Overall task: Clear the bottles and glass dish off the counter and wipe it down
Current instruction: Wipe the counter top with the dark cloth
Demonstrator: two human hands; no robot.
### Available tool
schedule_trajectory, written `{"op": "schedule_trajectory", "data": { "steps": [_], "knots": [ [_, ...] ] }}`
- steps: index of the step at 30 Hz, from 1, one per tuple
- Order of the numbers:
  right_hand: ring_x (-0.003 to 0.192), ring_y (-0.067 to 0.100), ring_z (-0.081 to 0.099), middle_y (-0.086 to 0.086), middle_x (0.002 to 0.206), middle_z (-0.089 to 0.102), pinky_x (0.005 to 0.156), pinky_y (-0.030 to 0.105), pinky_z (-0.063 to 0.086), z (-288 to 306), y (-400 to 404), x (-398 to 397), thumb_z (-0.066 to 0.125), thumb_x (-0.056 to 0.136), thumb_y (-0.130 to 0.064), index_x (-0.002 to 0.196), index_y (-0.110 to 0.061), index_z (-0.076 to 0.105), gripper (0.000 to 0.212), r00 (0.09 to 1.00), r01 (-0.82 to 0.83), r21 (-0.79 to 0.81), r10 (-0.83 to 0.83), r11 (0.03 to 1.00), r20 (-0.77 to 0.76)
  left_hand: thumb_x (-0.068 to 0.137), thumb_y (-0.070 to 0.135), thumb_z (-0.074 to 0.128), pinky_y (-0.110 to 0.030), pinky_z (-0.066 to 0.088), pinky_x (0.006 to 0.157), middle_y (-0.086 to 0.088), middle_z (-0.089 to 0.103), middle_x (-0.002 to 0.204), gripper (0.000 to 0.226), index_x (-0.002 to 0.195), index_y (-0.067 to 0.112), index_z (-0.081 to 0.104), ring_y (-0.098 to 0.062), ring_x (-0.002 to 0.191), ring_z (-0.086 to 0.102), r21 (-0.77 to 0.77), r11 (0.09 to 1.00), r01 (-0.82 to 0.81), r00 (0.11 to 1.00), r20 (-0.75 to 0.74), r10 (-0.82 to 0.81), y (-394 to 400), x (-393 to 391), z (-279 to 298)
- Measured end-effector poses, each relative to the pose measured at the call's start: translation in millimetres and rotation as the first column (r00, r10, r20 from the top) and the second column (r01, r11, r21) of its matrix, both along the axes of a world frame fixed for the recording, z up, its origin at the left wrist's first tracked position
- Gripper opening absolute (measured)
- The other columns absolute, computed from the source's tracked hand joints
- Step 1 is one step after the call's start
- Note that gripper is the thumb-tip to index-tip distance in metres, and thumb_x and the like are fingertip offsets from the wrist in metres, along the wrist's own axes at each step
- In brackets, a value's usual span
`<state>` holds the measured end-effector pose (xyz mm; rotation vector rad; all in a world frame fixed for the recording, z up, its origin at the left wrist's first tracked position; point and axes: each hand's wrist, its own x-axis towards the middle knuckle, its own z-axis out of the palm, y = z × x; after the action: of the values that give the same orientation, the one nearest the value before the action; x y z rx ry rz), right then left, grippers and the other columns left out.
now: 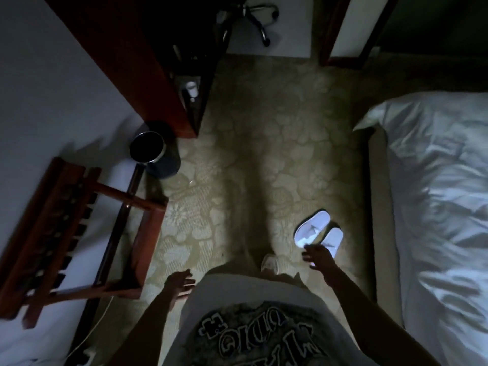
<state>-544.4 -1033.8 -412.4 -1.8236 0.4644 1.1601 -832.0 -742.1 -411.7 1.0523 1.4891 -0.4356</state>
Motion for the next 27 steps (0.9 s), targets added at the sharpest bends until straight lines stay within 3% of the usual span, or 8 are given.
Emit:
{"op": "schedule_trajectory", "data": {
  "steps": [2,6,12,15,18,21,27],
  "knots": [
    [0.071,0.016,0.059,0.01,0.09,0.063,0.057,0.025,0.036,12.5,42.2,62.1,0.05,0.098,-0.02,0.099,-0.011,0.058,0.012,0.997,-0.058,0.036,0.056,0.998,0.062,0.101,0.028,0.05,-0.037,0.04,0.086,-0.021,0.063,0.118,0.039,0.122,-0.004,0.059,-0.031,0.1,0.059,-0.002,1.0,-0.031,0.999,-0.023,0.031,20.5,37.5,7.5],
    [0.077,0.017,0.064,0.013,0.097,0.066,0.062,0.028,0.041,14.1,101.6,156.8,0.051,0.098,-0.017,0.109,-0.008,0.058,0.016,0.987,-0.119,0.064,0.111,0.991,0.12,0.101,0.031,0.05,-0.037,0.042,0.087,-0.017,0.065,0.113,0.039,0.12,-0.001,0.061,-0.03,0.1,0.06,-0.004,0.999,-0.037,0.999,0.002,0.037,71.6,124.7,-0.1],
    [0.074,0.023,0.062,0.018,0.095,0.064,0.061,0.027,0.038,-4.6,140.1,243.4,0.051,0.098,-0.013,0.103,-0.006,0.056,0.011,1.0,0.028,-0.036,-0.028,0.999,0.011,0.099,0.022,0.055,-0.027,0.042,0.064,-0.01,0.064,0.081,0.023,0.107,0.001,0.057,-0.022,0.07,0.058,-0.017,0.997,0.076,0.996,0.05,-0.076,173.0,301.6,-14.2],
    [0.082,0.026,0.065,0.016,0.1,0.068,0.063,0.029,0.042,-6.5,151.3,273.8,0.058,0.094,-0.023,0.107,-0.004,0.057,0.023,0.992,0.117,-0.1,-0.122,0.988,-0.045,0.099,0.026,0.055,-0.028,0.047,0.066,-0.015,0.067,0.098,0.031,0.115,0.0,0.06,-0.023,0.079,0.062,0.005,0.983,0.182,0.977,0.109,-0.181,230.8,399.7,-0.5],
    [0.076,0.023,0.061,0.024,0.108,0.065,0.062,0.029,0.042,-12.9,174.4,320.9,0.055,0.095,-0.018,0.115,-0.001,0.058,0.026,0.974,0.203,-0.116,-0.213,0.972,-0.082,0.099,0.03,0.054,-0.029,0.049,0.069,-0.014,0.066,0.107,0.031,0.116,0.005,0.061,-0.021,0.083,0.063,0.062,0.96,0.272,0.948,0.151,-0.279,291.2,500.8,15.2],
    [0.077,0.027,0.057,0.021,0.098,0.065,0.065,0.033,0.043,-6.8,221.5,373.1,0.055,0.096,-0.015,0.12,0.006,0.058,0.032,0.963,0.254,-0.14,-0.264,0.957,-0.061,0.098,0.033,0.055,-0.032,0.052,0.074,-0.014,0.069,0.108,0.033,0.115,0.006,0.061,-0.023,0.089,0.067,0.143,0.945,0.293,0.92,0.226,-0.32,341.3,584.9,37.3],
    [0.095,0.034,0.055,0.023,0.103,0.058,0.065,0.033,0.046,-20.3,343.2,511.7,0.052,0.097,-0.009,0.121,0.011,0.055,0.031,0.984,0.176,-0.094,-0.177,0.98,-0.006,0.099,0.035,0.053,-0.034,0.051,0.078,-0.014,0.07,0.112,0.034,0.118,0.008,0.061,-0.029,0.104,0.067,0.135,0.951,0.277,0.922,0.242,-0.303,422.4,690.7,25.3]
  ]
}}
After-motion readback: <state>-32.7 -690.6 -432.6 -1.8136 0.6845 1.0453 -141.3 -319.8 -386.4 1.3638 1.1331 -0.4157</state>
